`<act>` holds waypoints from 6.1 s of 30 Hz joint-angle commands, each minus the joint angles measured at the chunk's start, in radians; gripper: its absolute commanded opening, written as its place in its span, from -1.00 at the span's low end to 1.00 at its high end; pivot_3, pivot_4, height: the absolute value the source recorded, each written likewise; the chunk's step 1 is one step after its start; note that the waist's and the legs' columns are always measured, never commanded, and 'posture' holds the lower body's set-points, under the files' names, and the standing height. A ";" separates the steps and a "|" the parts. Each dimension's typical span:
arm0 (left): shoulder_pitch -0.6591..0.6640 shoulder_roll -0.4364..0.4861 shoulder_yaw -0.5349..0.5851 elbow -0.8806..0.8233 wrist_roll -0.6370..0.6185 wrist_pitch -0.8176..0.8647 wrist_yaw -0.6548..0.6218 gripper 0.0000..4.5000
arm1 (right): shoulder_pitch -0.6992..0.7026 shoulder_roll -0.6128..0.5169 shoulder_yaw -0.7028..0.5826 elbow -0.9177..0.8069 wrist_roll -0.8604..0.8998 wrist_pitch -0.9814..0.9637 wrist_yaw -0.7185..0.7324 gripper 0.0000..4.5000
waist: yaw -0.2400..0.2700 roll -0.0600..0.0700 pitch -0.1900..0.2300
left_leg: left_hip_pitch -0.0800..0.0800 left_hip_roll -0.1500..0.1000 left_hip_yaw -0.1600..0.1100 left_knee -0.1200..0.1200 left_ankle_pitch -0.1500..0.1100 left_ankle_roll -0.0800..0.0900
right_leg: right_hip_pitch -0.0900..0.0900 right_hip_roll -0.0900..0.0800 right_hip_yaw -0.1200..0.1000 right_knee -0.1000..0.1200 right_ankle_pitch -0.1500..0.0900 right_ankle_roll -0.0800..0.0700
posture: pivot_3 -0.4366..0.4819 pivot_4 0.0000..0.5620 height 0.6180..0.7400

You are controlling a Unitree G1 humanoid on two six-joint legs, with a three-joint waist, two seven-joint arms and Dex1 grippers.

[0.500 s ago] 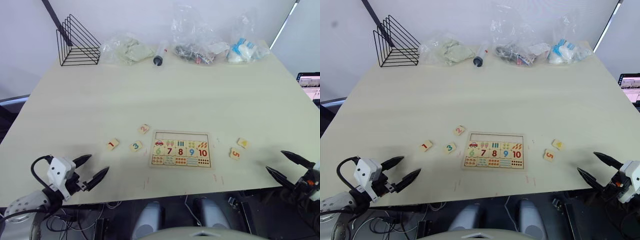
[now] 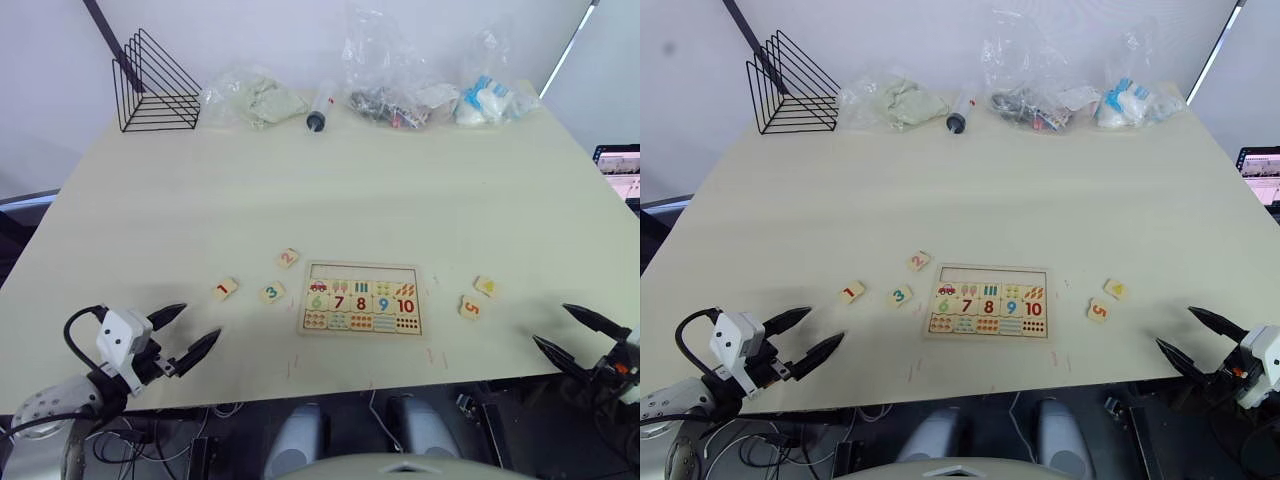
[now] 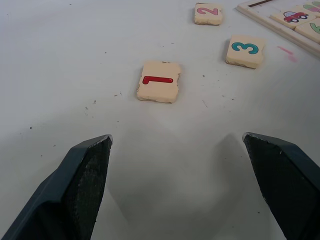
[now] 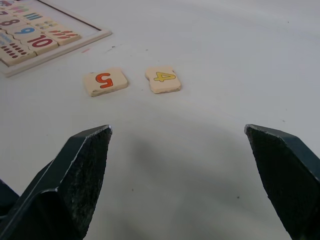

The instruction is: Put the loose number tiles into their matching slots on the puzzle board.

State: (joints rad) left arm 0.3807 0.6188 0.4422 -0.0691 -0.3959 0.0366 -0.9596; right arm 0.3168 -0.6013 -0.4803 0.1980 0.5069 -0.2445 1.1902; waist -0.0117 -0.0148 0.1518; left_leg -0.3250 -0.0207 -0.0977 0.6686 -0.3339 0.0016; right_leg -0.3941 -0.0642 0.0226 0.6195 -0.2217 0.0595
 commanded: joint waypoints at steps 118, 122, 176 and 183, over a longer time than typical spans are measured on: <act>-0.907 0.235 -0.539 0.179 0.121 0.112 -0.481 -0.59 | -0.039 0.008 0.060 -0.247 0.161 0.023 0.221 1.00 | 0.002 0.002 0.002 | -0.002 -0.005 -0.002 0.000 0.000 0.000 | 0.000 0.000 -0.004 -0.002 0.003 0.004 | -0.05 -0.47 1.00; -0.952 0.198 -0.613 0.140 0.148 0.171 -0.479 -0.59 | -0.027 0.012 0.056 -0.266 0.162 0.025 0.202 1.00 | -0.002 0.002 0.002 | -0.002 -0.005 -0.001 0.000 0.000 0.000 | 0.000 0.000 -0.003 -0.002 0.003 0.004 | -0.05 -0.47 1.00; -1.114 0.078 -0.842 0.273 0.460 0.208 -0.445 -0.59 | 0.013 0.014 0.074 -0.357 0.145 0.034 0.095 1.00 | 0.001 0.001 0.002 | -0.002 -0.005 -0.001 0.001 0.000 0.000 | 0.000 0.001 -0.002 0.000 0.003 0.004 | -0.05 -0.47 1.00; -1.112 0.083 -0.847 0.272 0.468 0.204 -0.454 -0.59 | 0.016 0.013 0.073 -0.359 0.141 0.031 0.093 1.00 | 0.000 0.001 0.002 | -0.002 -0.005 -0.001 0.001 0.000 0.000 | 0.000 0.001 -0.002 0.000 0.003 0.004 | -0.05 -0.47 1.00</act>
State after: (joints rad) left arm -0.7177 0.6959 -0.3950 0.2143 0.0650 0.2469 -1.4010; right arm 0.3276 -0.5835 -0.3980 -0.1350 0.6399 -0.2024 1.2840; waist -0.0113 -0.0142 0.1534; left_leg -0.3268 -0.0261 -0.0989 0.6693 -0.3337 0.0018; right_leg -0.3941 -0.0633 0.0203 0.6199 -0.2190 0.0638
